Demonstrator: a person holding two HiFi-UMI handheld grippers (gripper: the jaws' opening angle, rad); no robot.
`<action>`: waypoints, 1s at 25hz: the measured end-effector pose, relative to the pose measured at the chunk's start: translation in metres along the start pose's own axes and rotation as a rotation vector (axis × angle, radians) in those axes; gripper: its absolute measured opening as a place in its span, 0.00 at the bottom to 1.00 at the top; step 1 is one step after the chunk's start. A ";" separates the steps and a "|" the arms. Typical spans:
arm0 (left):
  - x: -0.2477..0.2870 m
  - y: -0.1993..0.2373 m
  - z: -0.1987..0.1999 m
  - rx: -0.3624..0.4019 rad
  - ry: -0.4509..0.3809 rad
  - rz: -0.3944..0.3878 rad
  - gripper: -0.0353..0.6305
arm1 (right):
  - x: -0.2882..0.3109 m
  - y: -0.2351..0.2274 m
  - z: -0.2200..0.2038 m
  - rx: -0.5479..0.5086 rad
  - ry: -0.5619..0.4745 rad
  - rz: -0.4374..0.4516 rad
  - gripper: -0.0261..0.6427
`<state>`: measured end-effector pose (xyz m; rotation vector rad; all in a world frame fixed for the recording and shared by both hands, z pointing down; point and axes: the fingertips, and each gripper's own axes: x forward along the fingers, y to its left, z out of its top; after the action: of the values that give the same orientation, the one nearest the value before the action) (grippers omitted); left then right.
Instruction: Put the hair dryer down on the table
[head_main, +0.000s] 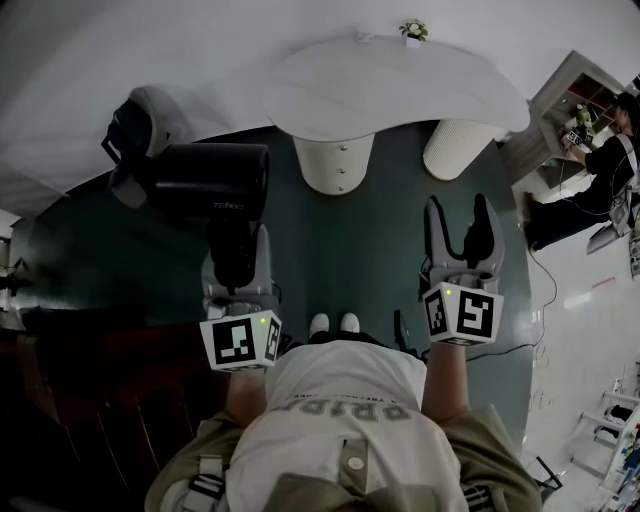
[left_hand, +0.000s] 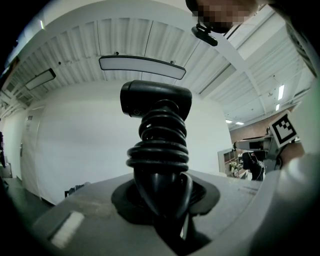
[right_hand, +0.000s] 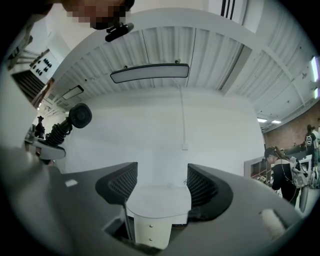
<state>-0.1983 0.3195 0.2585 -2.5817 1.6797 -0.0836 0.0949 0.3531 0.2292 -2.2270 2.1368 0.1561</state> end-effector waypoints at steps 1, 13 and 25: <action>0.003 -0.003 0.000 0.000 0.003 0.000 0.25 | 0.001 -0.005 -0.001 0.000 0.002 -0.001 0.49; 0.020 -0.024 -0.005 -0.001 0.012 0.024 0.25 | 0.012 -0.036 -0.010 0.004 0.012 0.018 0.49; 0.025 -0.021 -0.013 0.003 0.018 0.037 0.25 | 0.024 -0.034 -0.024 0.016 0.025 0.039 0.49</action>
<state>-0.1698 0.3050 0.2737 -2.5534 1.7316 -0.1083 0.1309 0.3286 0.2490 -2.1910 2.1873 0.1133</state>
